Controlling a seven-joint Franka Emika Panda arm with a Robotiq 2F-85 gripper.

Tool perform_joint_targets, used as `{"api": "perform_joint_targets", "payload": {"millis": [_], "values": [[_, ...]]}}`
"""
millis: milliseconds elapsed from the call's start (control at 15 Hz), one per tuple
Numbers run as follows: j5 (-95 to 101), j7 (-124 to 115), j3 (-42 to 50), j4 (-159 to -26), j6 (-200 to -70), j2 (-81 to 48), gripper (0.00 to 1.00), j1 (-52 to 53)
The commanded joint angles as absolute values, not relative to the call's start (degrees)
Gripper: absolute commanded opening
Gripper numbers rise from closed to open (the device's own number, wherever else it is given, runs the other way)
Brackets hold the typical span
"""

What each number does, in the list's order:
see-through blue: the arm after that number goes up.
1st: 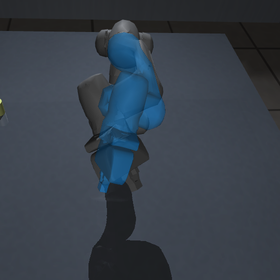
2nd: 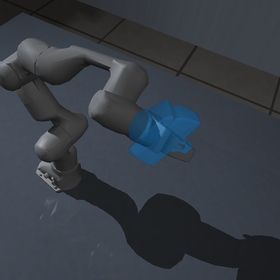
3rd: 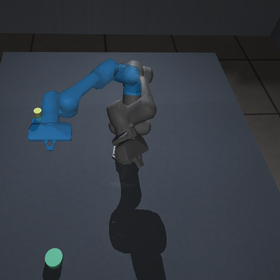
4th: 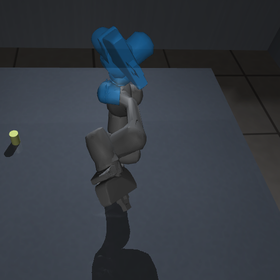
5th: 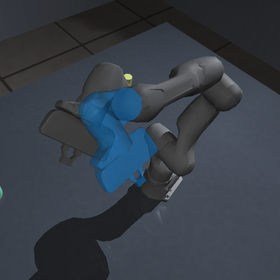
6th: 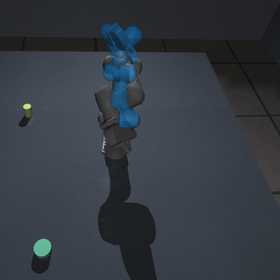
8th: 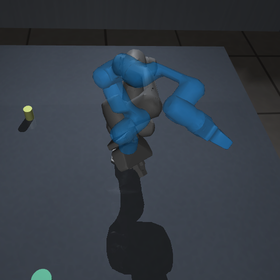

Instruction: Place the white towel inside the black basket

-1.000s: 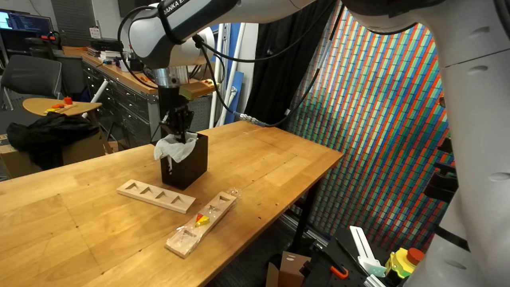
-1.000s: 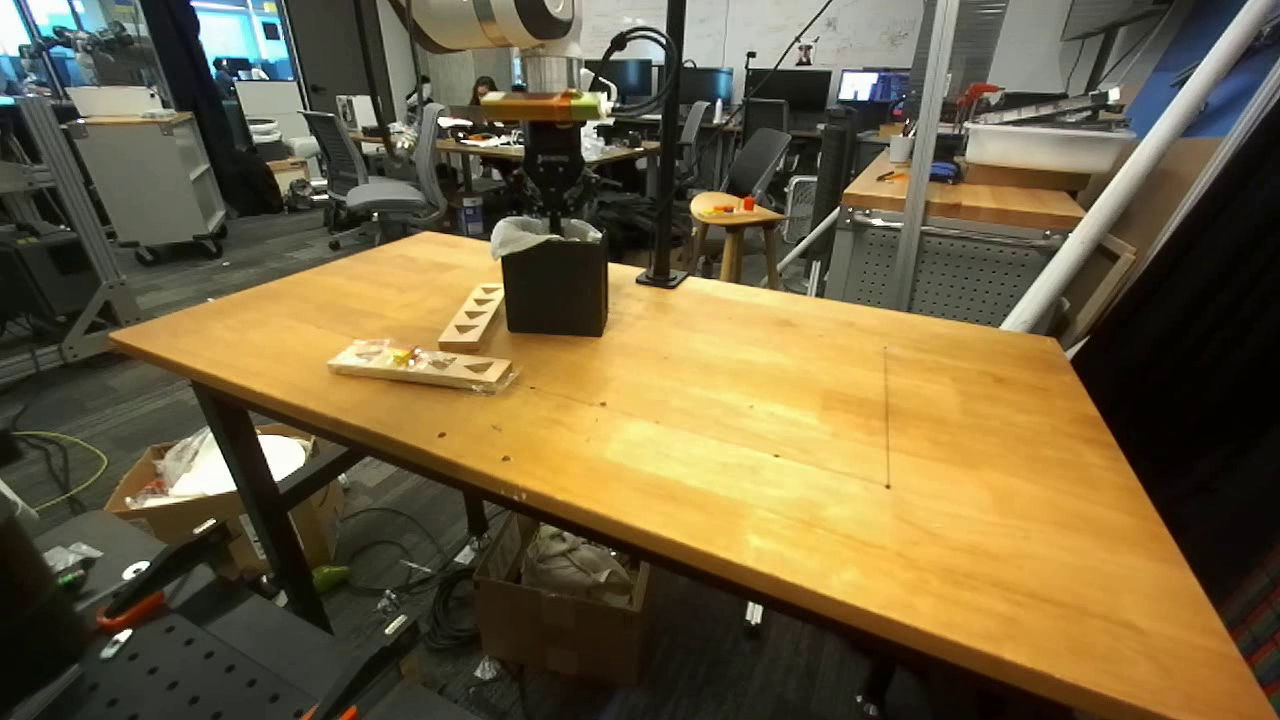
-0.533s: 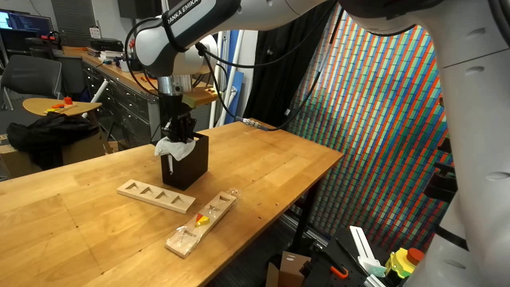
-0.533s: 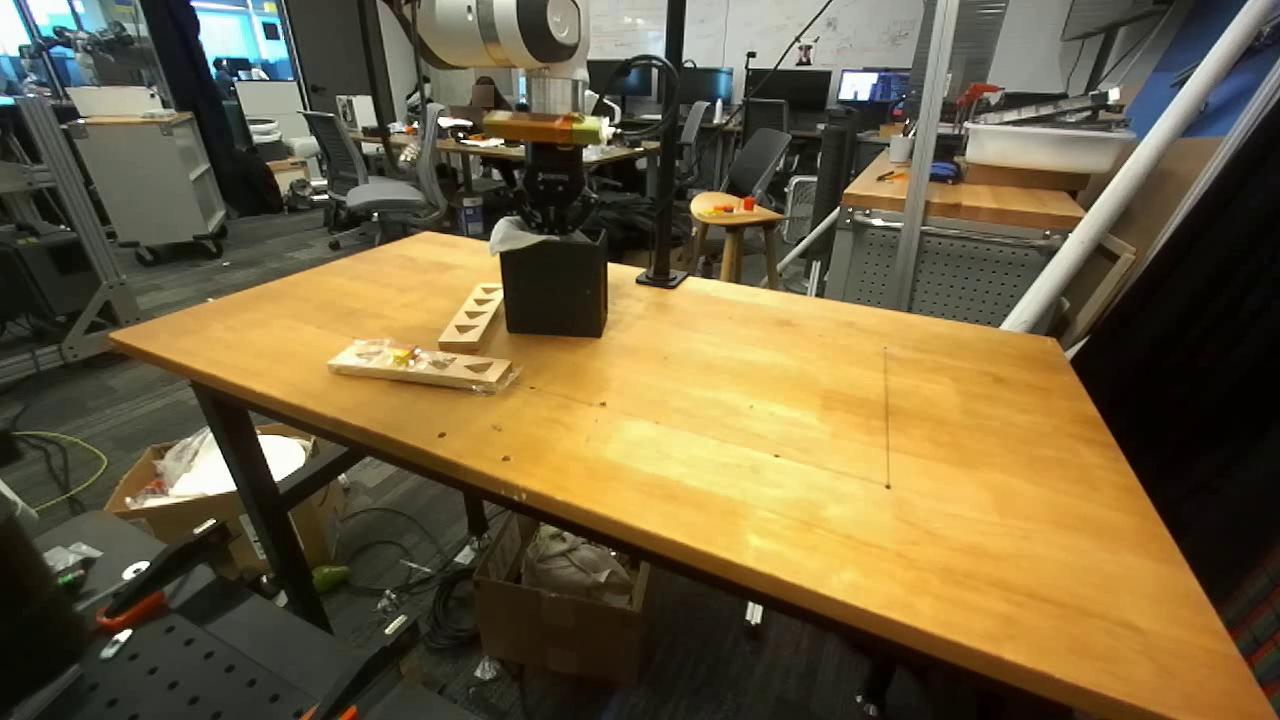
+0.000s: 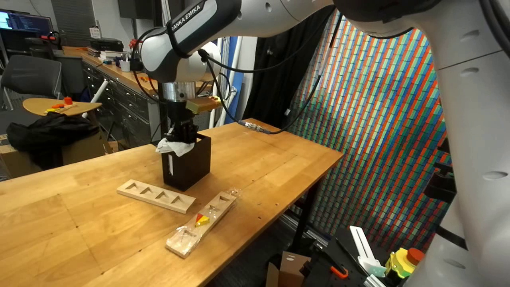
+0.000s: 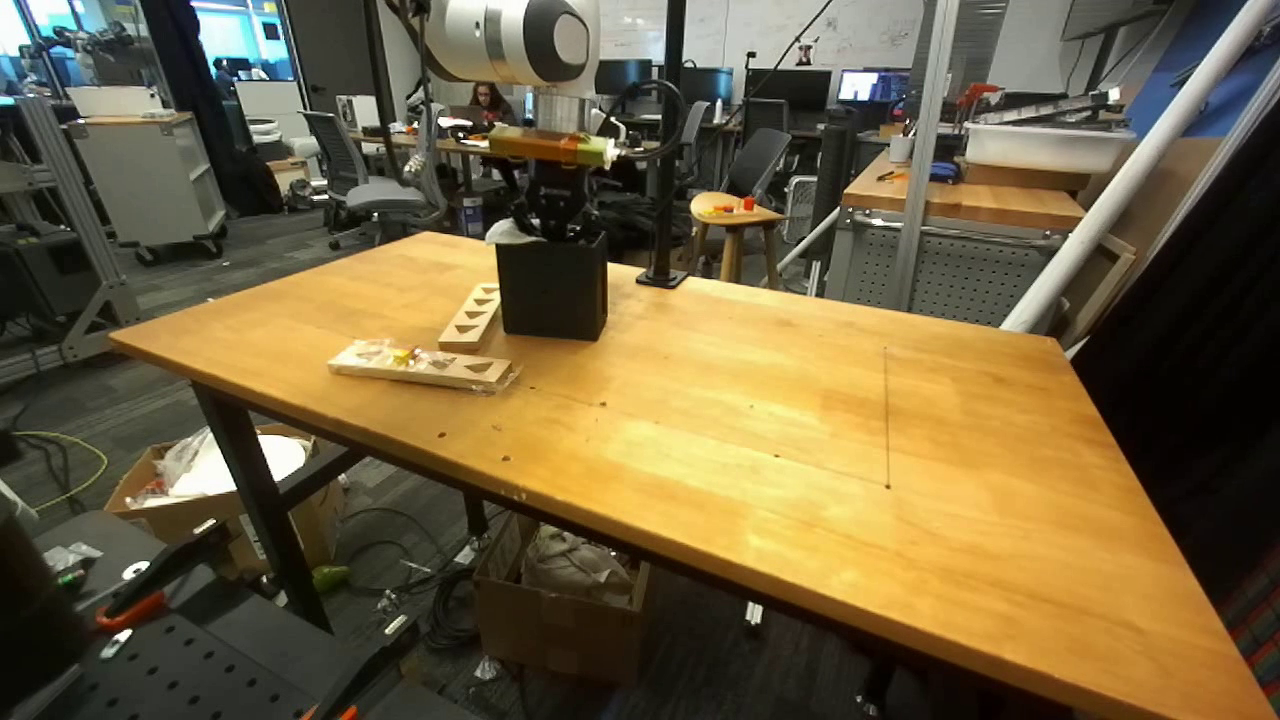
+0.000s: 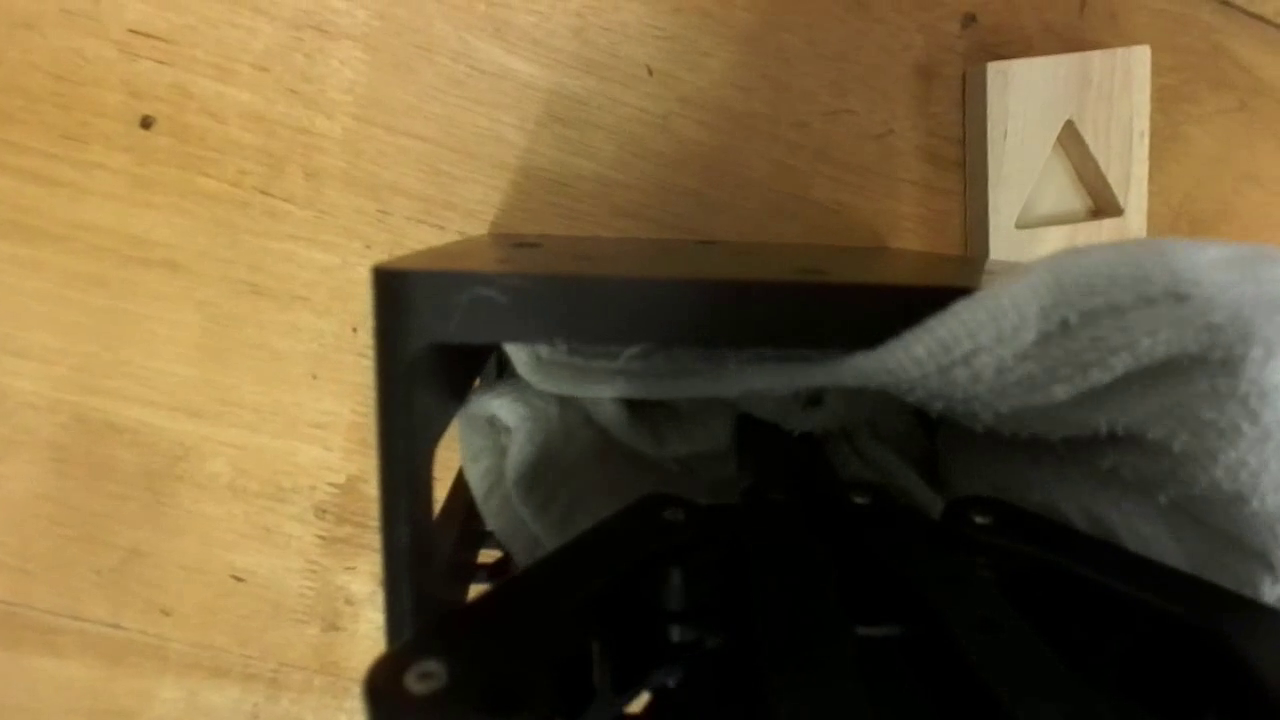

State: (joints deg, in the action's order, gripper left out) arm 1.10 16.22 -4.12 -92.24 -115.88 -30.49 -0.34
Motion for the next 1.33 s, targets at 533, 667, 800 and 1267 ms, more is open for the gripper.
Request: {"api": "perform_joint_targets", "payload": {"millis": [533, 667, 800, 1267], "values": [[-2.75, 20.07, -5.05, -91.61, -115.75, -32.53, 0.00, -2.47], [-2.11, 19.70, -4.76, -91.79, -115.74, -31.80, 0.00, -2.28], [-1.34, 19.15, -4.41, -92.21, -115.87, -30.67, 0.00, -1.97], [3.87, 18.11, -3.20, -93.27, -115.13, -25.64, 0.00, -0.89]]}}
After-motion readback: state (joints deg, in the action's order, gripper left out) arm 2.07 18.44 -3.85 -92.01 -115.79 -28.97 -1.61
